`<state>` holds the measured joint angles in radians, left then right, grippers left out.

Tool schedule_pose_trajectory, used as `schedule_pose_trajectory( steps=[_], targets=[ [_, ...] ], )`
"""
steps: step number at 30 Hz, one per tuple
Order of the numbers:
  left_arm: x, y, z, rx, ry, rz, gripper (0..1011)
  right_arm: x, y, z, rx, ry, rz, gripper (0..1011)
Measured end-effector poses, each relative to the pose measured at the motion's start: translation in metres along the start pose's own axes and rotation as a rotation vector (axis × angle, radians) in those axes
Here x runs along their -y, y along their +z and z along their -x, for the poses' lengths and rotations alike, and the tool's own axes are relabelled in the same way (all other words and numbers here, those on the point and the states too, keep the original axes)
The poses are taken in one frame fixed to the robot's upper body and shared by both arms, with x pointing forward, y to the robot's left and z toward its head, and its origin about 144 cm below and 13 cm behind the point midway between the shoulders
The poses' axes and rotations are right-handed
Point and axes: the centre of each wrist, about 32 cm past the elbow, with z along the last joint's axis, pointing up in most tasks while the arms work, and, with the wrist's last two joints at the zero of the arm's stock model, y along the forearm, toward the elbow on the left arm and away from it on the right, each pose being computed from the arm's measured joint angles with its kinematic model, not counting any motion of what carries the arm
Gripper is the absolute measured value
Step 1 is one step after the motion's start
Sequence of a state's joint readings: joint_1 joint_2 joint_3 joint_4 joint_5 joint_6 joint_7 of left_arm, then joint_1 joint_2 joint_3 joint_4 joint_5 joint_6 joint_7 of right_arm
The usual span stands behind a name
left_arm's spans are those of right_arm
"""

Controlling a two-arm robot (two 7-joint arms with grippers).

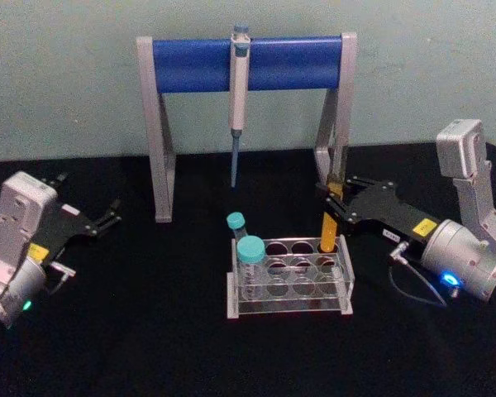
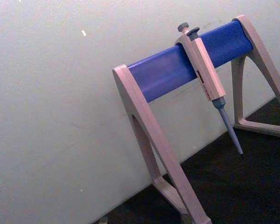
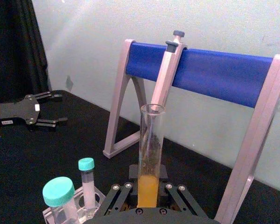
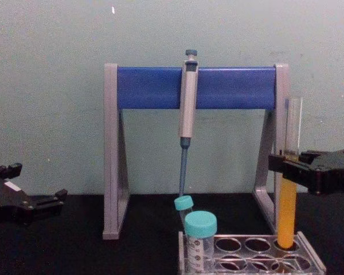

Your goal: Pick up the test tube from the test tube rack, shake it, then place it back into the test tube rack.

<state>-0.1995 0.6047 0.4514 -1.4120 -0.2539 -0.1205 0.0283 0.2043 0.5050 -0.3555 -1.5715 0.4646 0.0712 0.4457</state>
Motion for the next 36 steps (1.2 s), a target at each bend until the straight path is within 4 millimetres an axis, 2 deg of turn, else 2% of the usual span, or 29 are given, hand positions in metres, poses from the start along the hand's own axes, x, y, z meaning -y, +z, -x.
schedule_pose_trajectory(
  steps=[36],
  targets=[
    [0.000,0.000,0.000,0.000,0.000,0.000,1001,-0.003,-0.020,0.004,-0.051,-0.020,0.056,235]
  ],
)
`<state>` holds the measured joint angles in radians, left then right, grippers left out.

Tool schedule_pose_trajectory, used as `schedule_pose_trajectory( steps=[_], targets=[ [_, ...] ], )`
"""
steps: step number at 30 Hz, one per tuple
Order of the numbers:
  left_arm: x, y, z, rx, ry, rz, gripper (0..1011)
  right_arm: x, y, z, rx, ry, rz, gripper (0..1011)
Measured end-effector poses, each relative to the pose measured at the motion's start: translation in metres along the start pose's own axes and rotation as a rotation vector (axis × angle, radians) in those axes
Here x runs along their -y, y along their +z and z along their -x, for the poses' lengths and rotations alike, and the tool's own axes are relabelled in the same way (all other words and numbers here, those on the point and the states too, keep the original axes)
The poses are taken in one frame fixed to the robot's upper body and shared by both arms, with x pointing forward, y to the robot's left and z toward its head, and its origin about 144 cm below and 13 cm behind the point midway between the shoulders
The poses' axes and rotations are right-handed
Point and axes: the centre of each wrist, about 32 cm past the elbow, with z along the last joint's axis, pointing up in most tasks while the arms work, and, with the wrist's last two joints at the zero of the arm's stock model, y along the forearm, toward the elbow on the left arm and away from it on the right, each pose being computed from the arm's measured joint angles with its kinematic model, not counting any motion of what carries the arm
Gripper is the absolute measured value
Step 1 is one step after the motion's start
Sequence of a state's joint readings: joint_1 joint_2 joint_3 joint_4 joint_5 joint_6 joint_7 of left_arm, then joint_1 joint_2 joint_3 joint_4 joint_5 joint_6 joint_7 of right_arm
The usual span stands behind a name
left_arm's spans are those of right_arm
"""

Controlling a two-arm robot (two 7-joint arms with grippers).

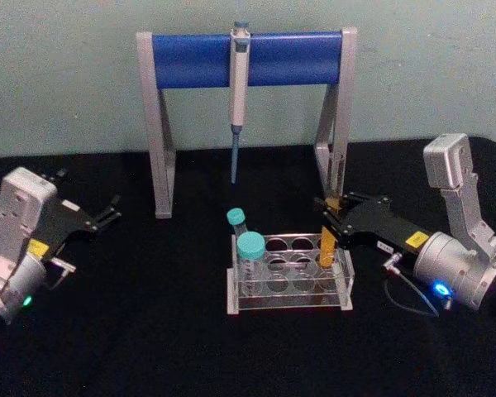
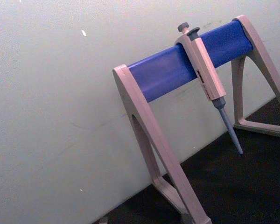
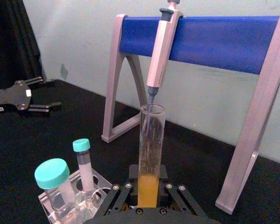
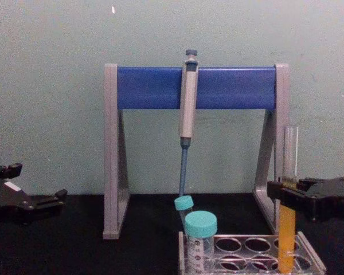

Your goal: Pick up the test tube from the test tube rack, shake it, then place it back into the test tube rack.

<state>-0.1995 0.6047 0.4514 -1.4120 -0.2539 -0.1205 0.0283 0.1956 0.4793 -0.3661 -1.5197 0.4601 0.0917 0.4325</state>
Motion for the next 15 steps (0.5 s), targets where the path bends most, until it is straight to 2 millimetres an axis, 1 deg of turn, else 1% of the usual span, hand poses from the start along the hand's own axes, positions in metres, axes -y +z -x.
schedule_pose_trajectory(
  steps=[15],
  targets=[
    [0.0000,0.0000,0.0000,0.000,0.000,0.000,1001,-0.0023,-0.0079,0.0004,-0.011,-0.005,0.023,235]
  ],
)
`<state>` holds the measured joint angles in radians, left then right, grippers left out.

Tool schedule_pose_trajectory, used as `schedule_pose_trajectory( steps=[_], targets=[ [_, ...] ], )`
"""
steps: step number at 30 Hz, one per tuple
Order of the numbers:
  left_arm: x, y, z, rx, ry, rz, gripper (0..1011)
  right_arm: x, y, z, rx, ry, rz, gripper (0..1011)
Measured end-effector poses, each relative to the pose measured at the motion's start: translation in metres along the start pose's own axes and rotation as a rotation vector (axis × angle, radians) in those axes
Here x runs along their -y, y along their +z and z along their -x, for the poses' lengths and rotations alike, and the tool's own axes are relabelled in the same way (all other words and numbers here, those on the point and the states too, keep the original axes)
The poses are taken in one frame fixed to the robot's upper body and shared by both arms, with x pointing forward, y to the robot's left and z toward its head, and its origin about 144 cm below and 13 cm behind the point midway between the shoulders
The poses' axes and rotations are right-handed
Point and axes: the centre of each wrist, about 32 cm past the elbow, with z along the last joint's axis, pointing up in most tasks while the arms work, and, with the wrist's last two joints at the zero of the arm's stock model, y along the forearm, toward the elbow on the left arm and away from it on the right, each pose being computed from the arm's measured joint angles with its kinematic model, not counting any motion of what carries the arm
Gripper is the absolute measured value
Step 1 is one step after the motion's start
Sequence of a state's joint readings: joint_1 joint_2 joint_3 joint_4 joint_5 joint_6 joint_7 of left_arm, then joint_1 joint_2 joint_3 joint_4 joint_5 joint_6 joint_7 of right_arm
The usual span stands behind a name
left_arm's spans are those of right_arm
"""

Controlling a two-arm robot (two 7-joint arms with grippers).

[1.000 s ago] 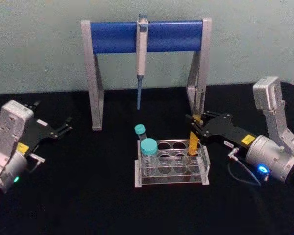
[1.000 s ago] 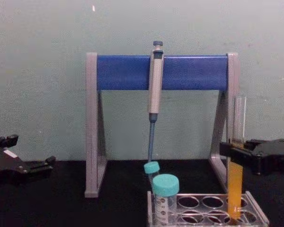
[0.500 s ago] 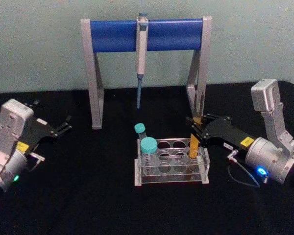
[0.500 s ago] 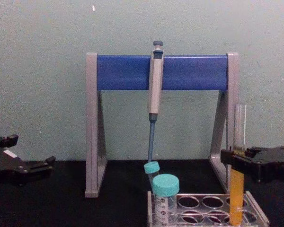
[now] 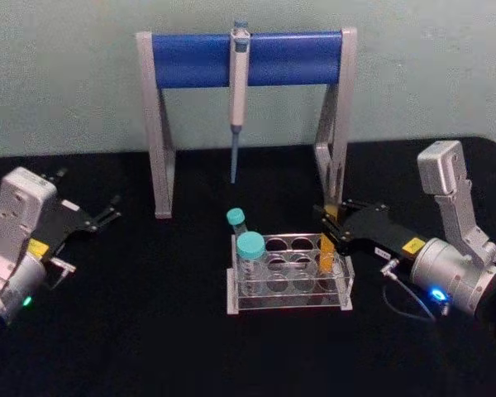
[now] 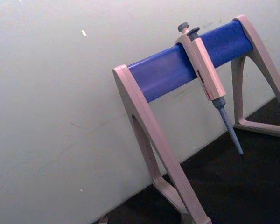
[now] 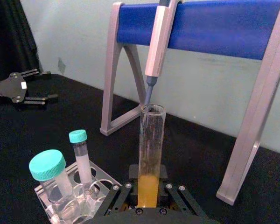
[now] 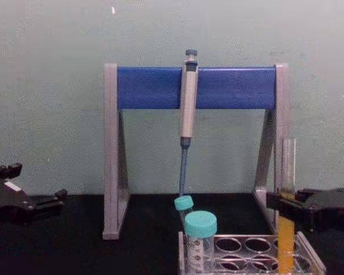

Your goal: Pick up the test tube from the test tube rack, shake it, then place it back into the test tube rack.

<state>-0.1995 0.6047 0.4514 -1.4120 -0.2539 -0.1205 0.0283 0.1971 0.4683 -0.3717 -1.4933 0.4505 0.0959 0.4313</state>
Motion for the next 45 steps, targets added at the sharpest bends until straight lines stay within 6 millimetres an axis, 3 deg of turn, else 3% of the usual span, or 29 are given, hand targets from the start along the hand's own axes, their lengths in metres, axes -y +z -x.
schedule_pose_trajectory(
  steps=[26,34,45],
  targets=[
    [0.0000,0.0000,0.0000,0.000,0.000,0.000,1001,-0.0010,-0.0045,0.0015,-0.005,-0.004,0.019,235],
    [0.0000,0.0000,0.0000,0.000,0.000,0.000,1001,-0.0010,-0.0043,0.0013,-0.006,-0.004,0.018,442],
    [0.0000,0.0000,0.0000,0.000,0.000,0.000,1001,-0.0010,-0.0043,0.0014,-0.006,-0.003,0.017,838]
  ],
)
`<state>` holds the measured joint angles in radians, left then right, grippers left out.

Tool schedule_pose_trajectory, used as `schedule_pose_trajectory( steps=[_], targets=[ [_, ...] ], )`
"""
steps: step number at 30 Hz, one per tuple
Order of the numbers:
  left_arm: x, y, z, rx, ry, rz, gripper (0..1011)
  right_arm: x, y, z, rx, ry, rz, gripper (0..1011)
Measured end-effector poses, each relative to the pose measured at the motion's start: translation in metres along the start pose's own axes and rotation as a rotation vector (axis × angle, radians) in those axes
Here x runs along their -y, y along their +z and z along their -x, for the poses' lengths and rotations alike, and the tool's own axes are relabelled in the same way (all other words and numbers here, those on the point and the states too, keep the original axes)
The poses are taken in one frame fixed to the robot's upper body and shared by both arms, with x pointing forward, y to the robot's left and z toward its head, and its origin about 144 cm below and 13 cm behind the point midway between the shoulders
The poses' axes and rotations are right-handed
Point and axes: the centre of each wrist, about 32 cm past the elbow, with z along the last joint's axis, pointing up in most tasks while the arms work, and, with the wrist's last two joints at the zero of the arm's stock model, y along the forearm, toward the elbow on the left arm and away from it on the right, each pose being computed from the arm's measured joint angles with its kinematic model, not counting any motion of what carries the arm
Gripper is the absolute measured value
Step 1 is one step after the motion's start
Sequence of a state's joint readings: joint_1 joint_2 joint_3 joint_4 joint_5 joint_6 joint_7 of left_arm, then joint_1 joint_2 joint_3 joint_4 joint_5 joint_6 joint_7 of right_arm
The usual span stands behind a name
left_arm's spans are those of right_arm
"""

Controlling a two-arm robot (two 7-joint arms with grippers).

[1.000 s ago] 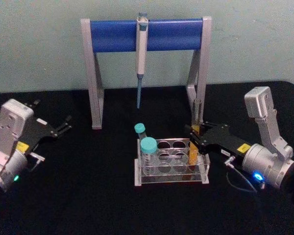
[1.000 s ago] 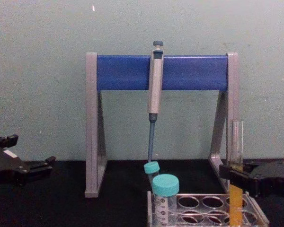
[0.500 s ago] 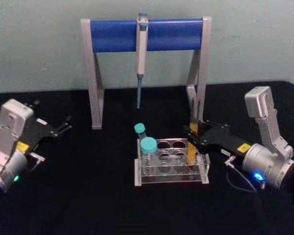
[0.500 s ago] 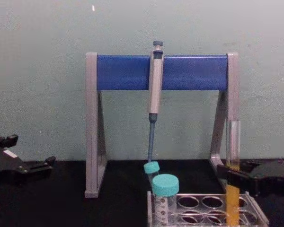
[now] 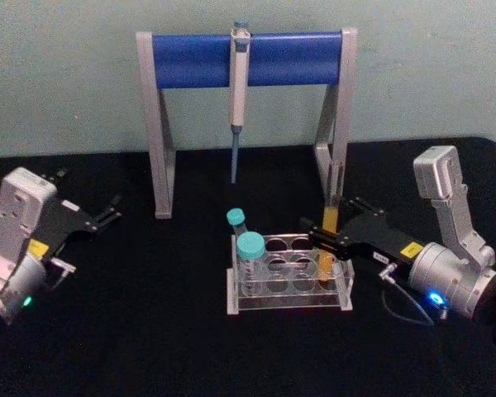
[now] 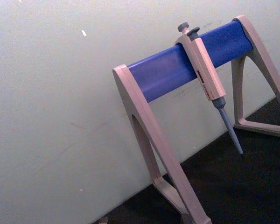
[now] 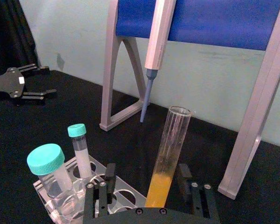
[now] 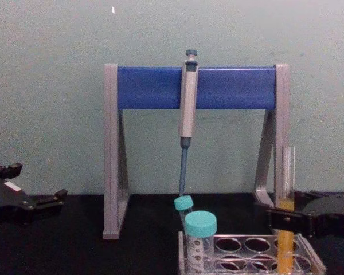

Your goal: Pick up the test tube from the test tube rack, shake it, then place it back into the test tube rack.

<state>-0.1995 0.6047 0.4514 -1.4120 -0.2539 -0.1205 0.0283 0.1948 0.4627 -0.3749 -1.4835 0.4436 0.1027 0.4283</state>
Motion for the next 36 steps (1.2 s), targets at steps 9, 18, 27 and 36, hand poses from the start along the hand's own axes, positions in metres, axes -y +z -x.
schedule_pose_trajectory(
  steps=[9,18,27,36],
  targets=[
    [0.000,0.000,0.000,0.000,0.000,0.000,1001,0.000,0.000,0.000,0.000,0.000,0.000,1000],
    [0.000,0.000,0.000,0.000,0.000,0.000,1001,0.004,-0.001,0.001,-0.005,-0.004,-0.005,1000],
    [0.000,0.000,0.000,0.000,0.000,0.000,1001,0.027,-0.003,0.011,-0.024,-0.033,-0.005,1000],
    [0.000,0.000,0.000,0.000,0.000,0.000,1001,0.058,-0.003,0.022,-0.012,-0.121,-0.008,1000]
  ],
)
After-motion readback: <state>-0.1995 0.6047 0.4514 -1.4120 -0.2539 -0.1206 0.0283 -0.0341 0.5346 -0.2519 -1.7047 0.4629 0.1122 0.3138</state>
